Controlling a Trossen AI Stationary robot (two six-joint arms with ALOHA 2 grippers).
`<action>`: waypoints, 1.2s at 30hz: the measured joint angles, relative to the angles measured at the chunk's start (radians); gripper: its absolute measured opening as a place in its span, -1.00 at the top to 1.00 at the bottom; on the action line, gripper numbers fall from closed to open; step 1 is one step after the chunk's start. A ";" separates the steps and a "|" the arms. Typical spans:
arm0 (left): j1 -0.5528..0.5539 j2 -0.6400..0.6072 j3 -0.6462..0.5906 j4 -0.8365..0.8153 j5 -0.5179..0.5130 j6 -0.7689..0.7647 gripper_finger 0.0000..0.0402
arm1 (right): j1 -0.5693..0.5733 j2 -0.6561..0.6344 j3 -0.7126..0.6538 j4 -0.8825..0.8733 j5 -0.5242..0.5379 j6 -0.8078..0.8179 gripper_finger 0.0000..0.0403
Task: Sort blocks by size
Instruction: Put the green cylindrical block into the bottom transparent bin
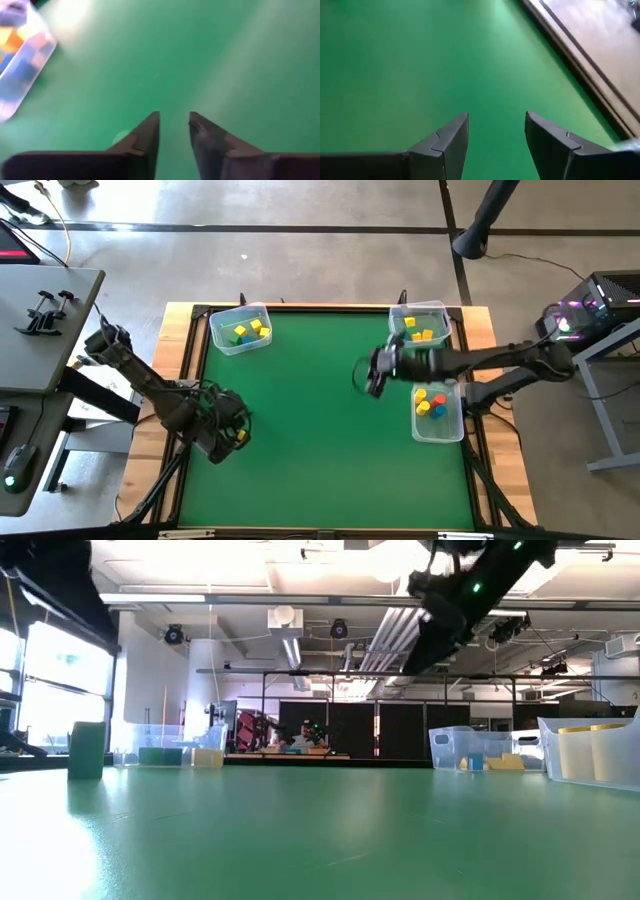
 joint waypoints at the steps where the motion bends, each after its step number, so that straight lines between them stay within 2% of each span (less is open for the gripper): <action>1: 0.005 -0.001 0.000 -0.023 0.014 -0.025 0.48 | 0.051 0.009 0.000 0.010 0.031 0.017 0.09; 5: 0.016 -0.002 -0.011 -0.117 0.047 -0.153 0.15 | 0.237 0.063 0.000 0.025 0.187 0.108 0.09; 8: 0.025 -0.010 -0.059 -0.136 0.088 -0.244 -0.06 | 0.350 0.116 0.000 0.027 0.256 0.178 0.09; 13: 0.044 -0.028 -0.169 -0.119 0.144 -0.324 -0.23 | 0.485 0.208 0.000 0.033 0.342 0.267 0.09; 18: 0.043 -0.043 -0.251 -0.024 0.112 -0.337 -0.25 | 0.541 0.255 0.000 0.037 0.379 0.305 0.09; 24: 0.053 -0.044 -0.331 0.144 0.091 -0.270 -0.25 | 0.541 0.260 0.000 0.050 0.388 0.311 0.09; 29: 0.082 -0.044 -0.381 0.222 0.070 -0.212 -0.24 | 0.537 0.260 0.000 0.061 0.390 0.307 0.08; 36: 0.116 -0.044 -0.423 0.370 0.070 -0.122 -0.08 | 0.537 0.260 0.000 0.065 0.389 0.304 0.08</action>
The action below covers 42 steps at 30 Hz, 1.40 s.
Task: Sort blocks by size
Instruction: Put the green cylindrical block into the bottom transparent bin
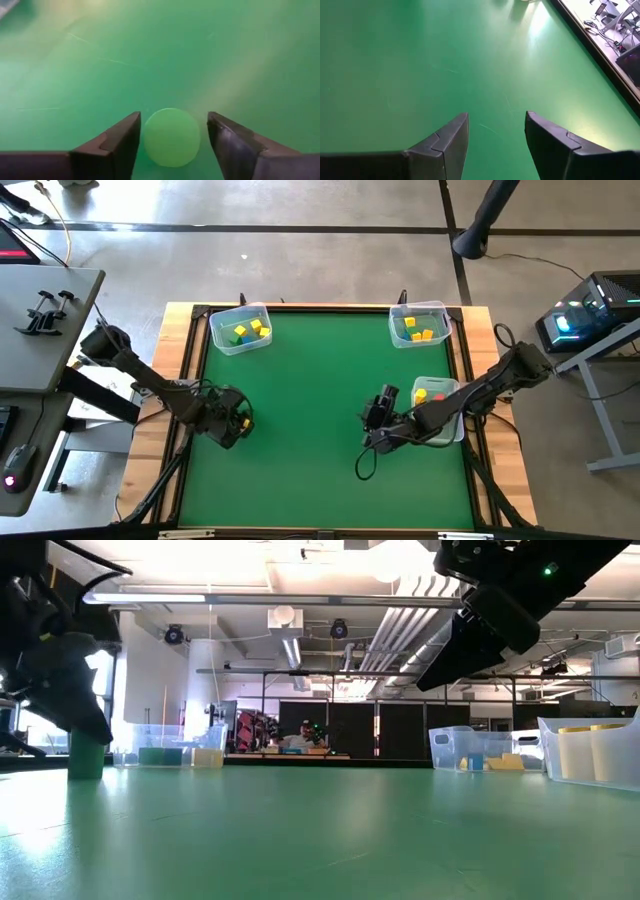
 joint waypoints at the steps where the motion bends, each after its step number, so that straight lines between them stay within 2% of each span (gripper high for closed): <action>1: 0.005 0.000 -0.005 0.015 0.006 0.009 -0.03 | -0.003 0.000 0.000 0.001 0.001 0.000 0.08; 8: 0.016 0.000 -0.016 0.083 0.015 0.052 0.46 | -0.032 0.041 0.000 0.084 0.003 -0.054 0.08; 12: 0.016 0.000 -0.016 0.206 0.015 0.128 0.50 | -0.049 0.149 0.000 0.268 -0.039 -0.190 0.08; 15: 0.016 0.000 -0.016 0.395 -0.044 0.260 0.50 | -0.085 0.261 0.000 0.524 -0.171 -0.310 0.08; 19: 0.016 0.000 -0.016 0.674 -0.118 0.531 0.50 | -0.140 0.420 0.000 0.973 -0.381 -0.406 0.07; 22: 0.016 0.000 -0.016 0.863 -0.154 0.745 0.50 | -0.179 0.504 0.000 1.239 -0.490 -0.399 0.01; 25: 0.016 0.002 -0.016 1.026 -0.163 0.940 0.50 | -0.213 0.547 0.000 1.414 -0.578 -0.353 -0.07; 29: 0.016 0.004 -0.015 1.192 -0.136 1.127 0.50 | -0.239 0.557 0.000 1.568 -0.663 -0.303 -0.15; 34: 0.015 0.025 -0.015 1.329 -0.100 1.245 0.50 | -0.232 0.557 0.012 1.744 -0.669 -0.365 -0.15; 37: 0.015 0.054 -0.015 1.395 -0.080 1.286 0.50 | -0.231 0.557 0.060 1.743 -0.677 -0.375 -0.15; 42: 0.015 0.092 -0.015 1.447 -0.080 1.316 0.50 | -0.222 0.557 0.147 1.623 -0.686 -0.441 -0.15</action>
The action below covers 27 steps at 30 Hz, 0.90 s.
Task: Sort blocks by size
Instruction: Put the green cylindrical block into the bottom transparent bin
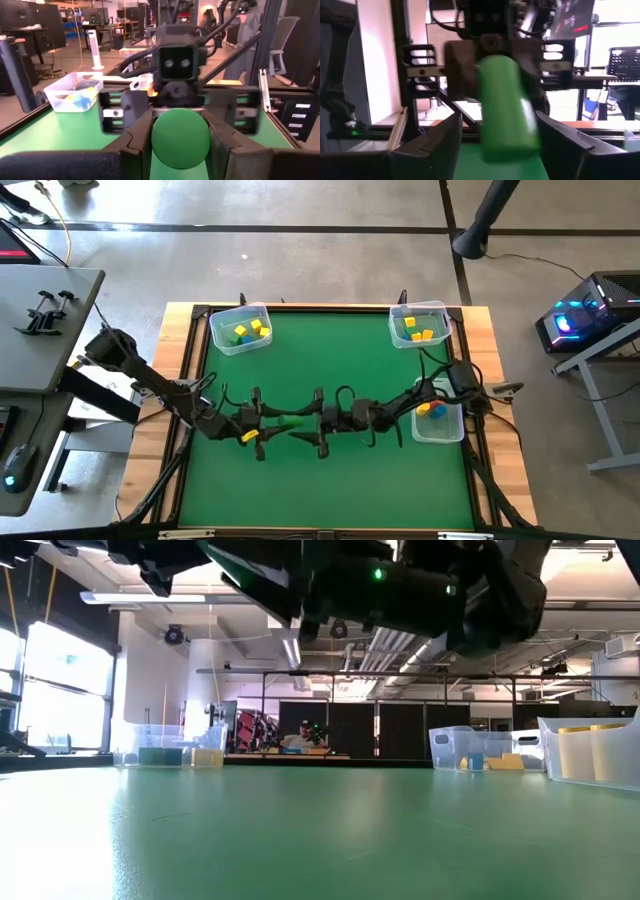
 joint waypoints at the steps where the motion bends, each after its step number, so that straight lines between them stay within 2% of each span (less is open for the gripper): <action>1: 0.000 0.003 0.000 0.000 0.001 0.000 0.50 | 0.006 0.000 0.010 -0.015 0.000 -0.013 -0.15; 5: -0.006 0.004 0.000 -0.002 0.010 0.001 0.50 | 0.020 0.000 0.019 -0.036 0.011 -0.047 -0.02; 10: -0.010 0.005 0.000 -0.012 0.015 0.001 0.49 | 0.022 0.000 0.019 -0.064 0.020 -0.049 0.33; 13: -0.010 0.005 0.000 -0.035 0.014 -0.007 0.32 | 0.024 -0.006 0.019 -0.101 0.036 -0.049 0.36; 15: -0.013 0.004 0.000 -0.064 -0.004 -0.008 0.19 | 0.034 -0.036 0.018 -0.208 0.083 -0.039 0.36; 17: -0.020 -0.008 0.000 -0.107 -0.025 -0.011 0.07 | 0.053 -0.098 0.017 -0.426 0.160 -0.039 0.36; 19: -0.027 -0.016 0.001 -0.166 -0.038 -0.028 0.00 | 0.078 -0.189 0.017 -0.716 0.274 -0.014 0.36; 22: -0.037 -0.025 0.000 -0.271 -0.078 -0.087 -0.04 | 0.111 -0.342 0.058 -1.240 0.391 0.148 0.36; 24: -0.039 -0.028 0.000 -0.313 -0.092 -0.121 -0.05 | 0.116 -0.426 0.106 -1.622 0.379 0.340 0.36; 27: -0.039 -0.025 0.000 -0.355 -0.097 -0.150 -0.05 | 0.108 -0.509 0.182 -2.144 0.261 0.640 0.36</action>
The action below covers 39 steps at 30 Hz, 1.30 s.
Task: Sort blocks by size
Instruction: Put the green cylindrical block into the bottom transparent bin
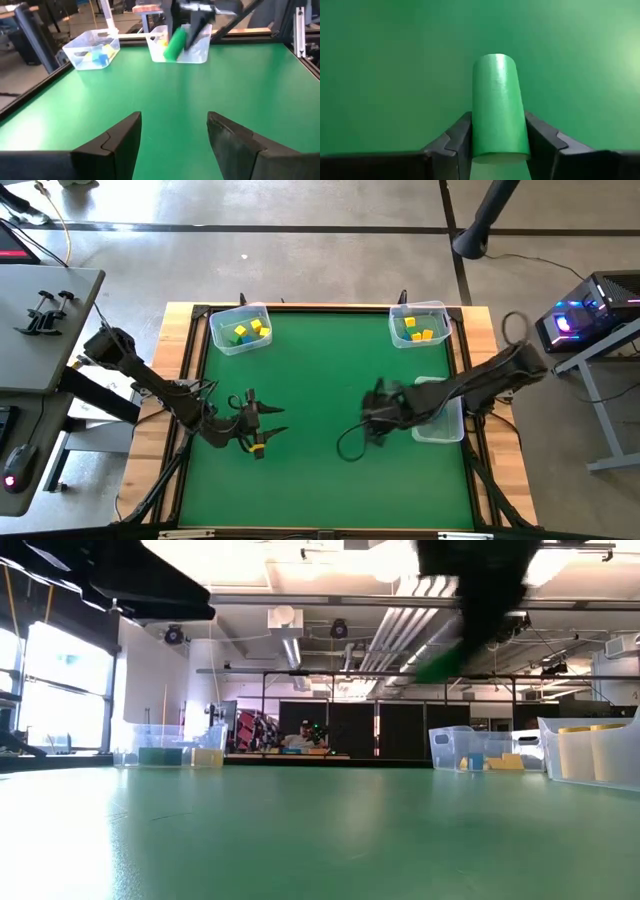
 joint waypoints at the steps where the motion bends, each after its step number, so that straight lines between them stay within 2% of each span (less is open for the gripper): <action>1: 0.000 -0.002 0.000 -0.009 0.000 -0.014 -0.06 | -0.007 -0.020 0.021 -0.147 -0.048 0.075 0.36; 5: 0.000 -0.001 0.000 -0.034 0.005 -0.030 -0.06 | -0.049 -0.072 0.063 -0.549 -0.286 0.292 0.36; 10: 0.000 -0.001 0.000 -0.060 0.007 -0.030 -0.06 | -0.114 -0.083 0.063 -0.713 -0.498 0.301 0.36; 17: 0.000 -0.001 0.000 -0.081 0.010 -0.030 -0.06 | -0.178 -0.051 0.037 -0.714 -0.615 0.190 0.36; 20: 0.000 -0.001 0.000 -0.081 0.009 -0.030 -0.06 | -0.179 -0.050 -0.054 -0.714 -0.682 0.170 0.36; 23: 0.000 -0.001 0.000 -0.081 0.009 -0.030 -0.06 | -0.178 -0.056 -0.160 -0.720 -0.687 0.145 0.36; 28: 0.000 -0.001 0.000 -0.080 0.008 -0.030 -0.06 | -0.183 -0.069 -0.294 -0.552 -0.748 0.122 0.36; 33: 0.000 -0.001 0.000 -0.078 0.007 -0.029 -0.06 | -0.206 -0.068 -0.384 -0.483 -0.751 0.122 0.36; 39: 0.000 -0.001 0.000 -0.078 0.007 -0.029 -0.06 | -0.211 -0.068 -0.431 -0.415 -0.752 0.122 0.12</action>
